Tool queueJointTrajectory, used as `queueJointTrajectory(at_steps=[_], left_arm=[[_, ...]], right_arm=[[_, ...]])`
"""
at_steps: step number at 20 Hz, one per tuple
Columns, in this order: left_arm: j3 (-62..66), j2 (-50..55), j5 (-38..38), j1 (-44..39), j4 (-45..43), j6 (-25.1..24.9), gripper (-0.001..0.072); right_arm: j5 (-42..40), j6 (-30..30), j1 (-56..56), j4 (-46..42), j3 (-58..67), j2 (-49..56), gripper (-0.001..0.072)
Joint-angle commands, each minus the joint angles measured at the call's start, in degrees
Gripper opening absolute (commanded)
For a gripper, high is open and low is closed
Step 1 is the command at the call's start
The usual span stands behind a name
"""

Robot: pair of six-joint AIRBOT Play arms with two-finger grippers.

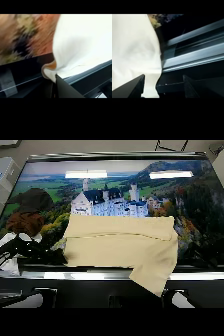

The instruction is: Fold the clothes and pants, and hang the long-sleeved shirts on hangers.

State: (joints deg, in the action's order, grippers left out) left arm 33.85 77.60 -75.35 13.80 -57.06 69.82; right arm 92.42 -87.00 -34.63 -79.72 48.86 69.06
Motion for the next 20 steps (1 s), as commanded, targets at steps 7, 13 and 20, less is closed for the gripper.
queueJointTrajectory(at_steps=[7, 13, 20], left_arm=[[-0.17, -0.63, 0.87, -0.57, 0.35, 0.44, 0.0016], [-0.17, -0.63, 0.81, -0.57, 0.81, 0.46, 0.0016], [0.96, -0.87, -0.5, -0.55, 0.74, 0.42, 0.0016]], right_arm=[[-9.62, 9.88, -0.04, 12.04, -20.17, -0.48, 0.0578], [-13.79, 9.88, -0.02, 13.16, -21.66, -0.46, 0.0529], [-12.2, 11.91, 1.79, 16.72, -20.96, -0.44, 0.0042]])
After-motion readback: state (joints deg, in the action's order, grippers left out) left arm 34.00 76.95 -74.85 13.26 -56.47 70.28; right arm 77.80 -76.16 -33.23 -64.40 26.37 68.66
